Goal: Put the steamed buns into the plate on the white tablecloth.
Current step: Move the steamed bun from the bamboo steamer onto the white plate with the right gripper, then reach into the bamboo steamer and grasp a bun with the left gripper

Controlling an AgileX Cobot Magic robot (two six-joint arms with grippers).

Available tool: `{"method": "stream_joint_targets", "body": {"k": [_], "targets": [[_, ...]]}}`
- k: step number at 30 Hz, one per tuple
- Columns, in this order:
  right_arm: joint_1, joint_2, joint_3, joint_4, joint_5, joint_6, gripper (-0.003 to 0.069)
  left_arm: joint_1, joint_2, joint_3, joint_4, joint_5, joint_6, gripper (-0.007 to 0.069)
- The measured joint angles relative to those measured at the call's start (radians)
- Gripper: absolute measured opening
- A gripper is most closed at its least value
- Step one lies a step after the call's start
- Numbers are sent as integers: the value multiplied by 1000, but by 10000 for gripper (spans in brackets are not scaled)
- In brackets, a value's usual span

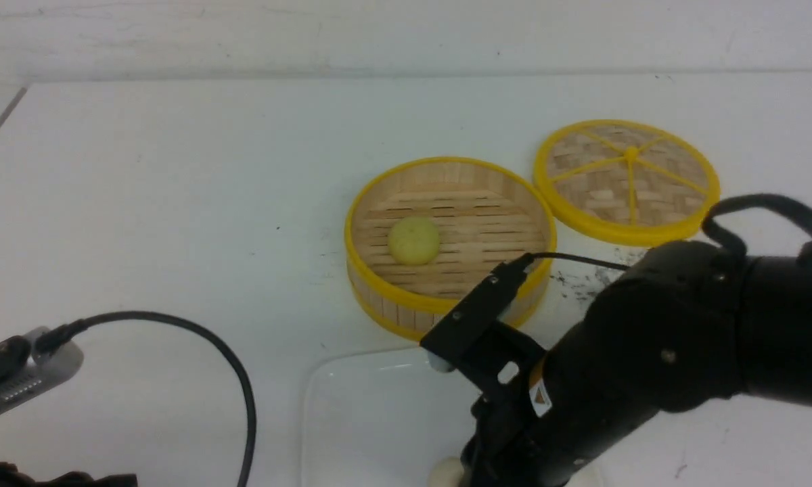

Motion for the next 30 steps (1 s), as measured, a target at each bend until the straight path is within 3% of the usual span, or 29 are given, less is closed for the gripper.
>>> {"method": "stream_joint_targets", "body": {"k": [7, 11, 16, 20, 25, 26, 27, 28, 30], "targets": [[0, 23, 0, -120, 44, 136, 171, 0, 0, 0, 1, -1, 3, 240], [0, 23, 0, -169, 64, 215, 277, 0, 0, 0, 26, -17, 6, 242], [0, 23, -20, -170, 145, 236, 370, 0, 0, 0, 42, -35, 6, 242], [0, 17, -88, -175, 266, 236, 386, 0, 0, 0, 43, -49, 6, 242], [0, -57, -177, -235, 393, 236, 319, 0, 0, 0, 45, -33, 7, 242], [0, -102, -198, -288, 437, 236, 253, 0, 0, 0, 47, -19, 7, 242], [0, -114, -199, -294, 448, 236, 234, 0, 0, 0, 47, -17, 7, 242], [0, -169, -202, -343, 484, 246, 148, 0, 0, 0, 50, -9, 10, 242], [0, -238, -202, -387, 516, 279, 50, 0, 0, -1, 50, 14, 23, 227]]}}
